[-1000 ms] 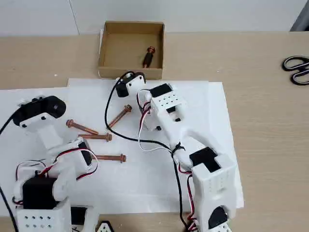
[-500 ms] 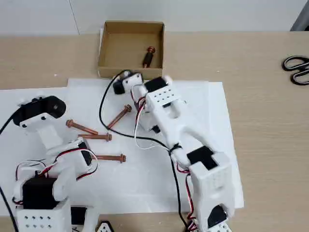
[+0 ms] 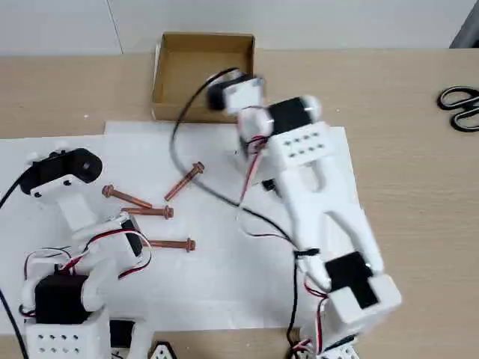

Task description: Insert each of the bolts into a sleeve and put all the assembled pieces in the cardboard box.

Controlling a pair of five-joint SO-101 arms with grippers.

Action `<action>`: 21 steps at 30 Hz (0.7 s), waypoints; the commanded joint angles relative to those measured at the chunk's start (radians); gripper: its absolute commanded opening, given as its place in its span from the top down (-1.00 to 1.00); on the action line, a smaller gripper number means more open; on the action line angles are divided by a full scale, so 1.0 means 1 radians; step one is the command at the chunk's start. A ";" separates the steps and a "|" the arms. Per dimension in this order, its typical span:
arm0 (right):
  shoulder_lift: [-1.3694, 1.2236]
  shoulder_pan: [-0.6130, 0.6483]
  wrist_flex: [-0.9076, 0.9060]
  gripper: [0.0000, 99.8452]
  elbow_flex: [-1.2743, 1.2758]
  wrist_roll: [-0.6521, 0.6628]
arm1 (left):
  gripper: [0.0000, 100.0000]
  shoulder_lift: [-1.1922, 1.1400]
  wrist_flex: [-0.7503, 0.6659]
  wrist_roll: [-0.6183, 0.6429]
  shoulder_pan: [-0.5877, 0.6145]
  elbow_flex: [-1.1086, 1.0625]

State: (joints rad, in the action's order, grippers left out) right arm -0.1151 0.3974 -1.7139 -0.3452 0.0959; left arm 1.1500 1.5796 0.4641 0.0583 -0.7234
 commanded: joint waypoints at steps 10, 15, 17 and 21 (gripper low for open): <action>0.447 -0.228 -0.021 0.99 0.397 -0.115 | 0.99 -0.160 0.006 -0.035 0.005 0.116; 0.627 -0.262 -0.021 0.99 0.585 -0.115 | 0.99 -0.361 0.117 -0.121 0.000 0.286; 0.685 -0.275 -0.021 0.99 0.644 -0.115 | 0.99 -0.434 0.146 -0.183 0.000 0.346; 0.780 -0.302 -0.021 0.99 0.752 -0.115 | 0.99 -0.535 0.164 -0.328 0.000 0.420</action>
State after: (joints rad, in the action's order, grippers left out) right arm 0.5861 0.1151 -1.7154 0.3636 -0.0100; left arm 0.6682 1.7285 0.2202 0.0583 -0.3767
